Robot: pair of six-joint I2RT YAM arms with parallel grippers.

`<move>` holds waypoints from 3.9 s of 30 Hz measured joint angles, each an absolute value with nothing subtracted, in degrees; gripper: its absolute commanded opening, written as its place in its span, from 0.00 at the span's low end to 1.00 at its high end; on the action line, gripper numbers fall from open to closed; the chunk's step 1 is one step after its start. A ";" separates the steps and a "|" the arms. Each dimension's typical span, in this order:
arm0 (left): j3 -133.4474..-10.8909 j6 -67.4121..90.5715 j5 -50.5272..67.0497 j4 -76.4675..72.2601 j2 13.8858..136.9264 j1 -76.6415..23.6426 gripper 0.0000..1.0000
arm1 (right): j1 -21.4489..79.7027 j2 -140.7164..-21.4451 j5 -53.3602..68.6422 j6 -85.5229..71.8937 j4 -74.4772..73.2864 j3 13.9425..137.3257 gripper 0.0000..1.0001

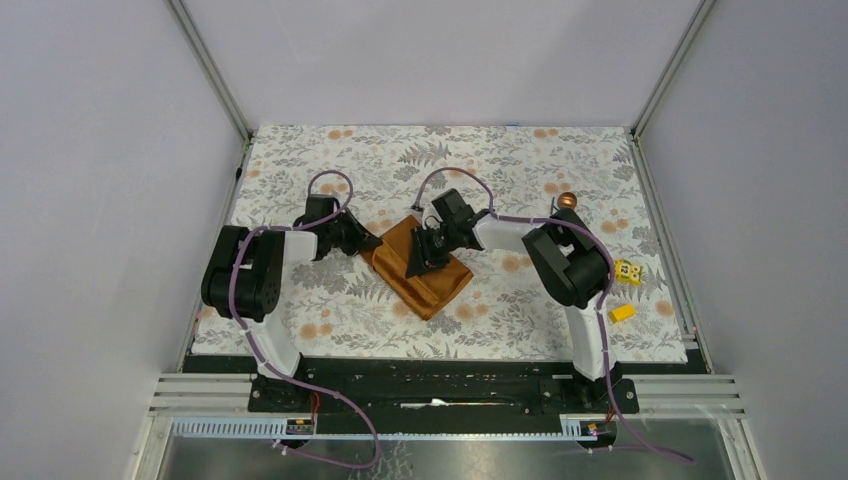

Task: Fold the napkin into a case and place the utensils inside
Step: Fold the lower triangle-folded napkin at the center of the board, then smooth out the 2/3-rectangle-folded napkin, then rotate the 2/3-rectangle-folded napkin from the center of the board, then pick up the 2/3-rectangle-folded napkin at the center of the board.

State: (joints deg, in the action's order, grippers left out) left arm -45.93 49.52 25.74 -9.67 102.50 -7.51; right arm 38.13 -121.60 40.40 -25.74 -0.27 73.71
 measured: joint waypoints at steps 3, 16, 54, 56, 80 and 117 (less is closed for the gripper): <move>-45.47 49.54 26.74 -12.01 103.15 -7.27 0.00 | 39.16 -118.56 32.77 -21.93 -7.01 75.24 0.50; -45.25 49.39 27.07 -12.84 103.35 -7.05 0.00 | 45.21 -123.46 39.07 -24.75 3.88 84.40 0.77; -53.39 45.93 29.61 -1.67 105.36 -7.46 0.42 | 30.20 -91.79 45.04 -26.79 6.15 47.64 0.80; -54.87 44.97 29.65 1.10 105.06 -7.62 0.45 | 26.02 -91.59 41.69 -25.78 2.92 49.52 0.79; -48.07 41.69 24.01 17.56 87.15 -16.80 0.52 | 20.84 -102.69 35.70 -22.15 -1.63 52.45 0.40; -64.45 39.03 1.48 25.93 97.86 -21.85 0.80 | 25.82 -76.38 19.59 -36.03 8.82 31.79 0.78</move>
State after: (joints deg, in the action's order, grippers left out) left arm -64.45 39.03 1.48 25.93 97.86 -21.85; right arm 25.82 -76.38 19.59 -36.03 8.82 31.79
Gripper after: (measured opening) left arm 0.662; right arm 0.751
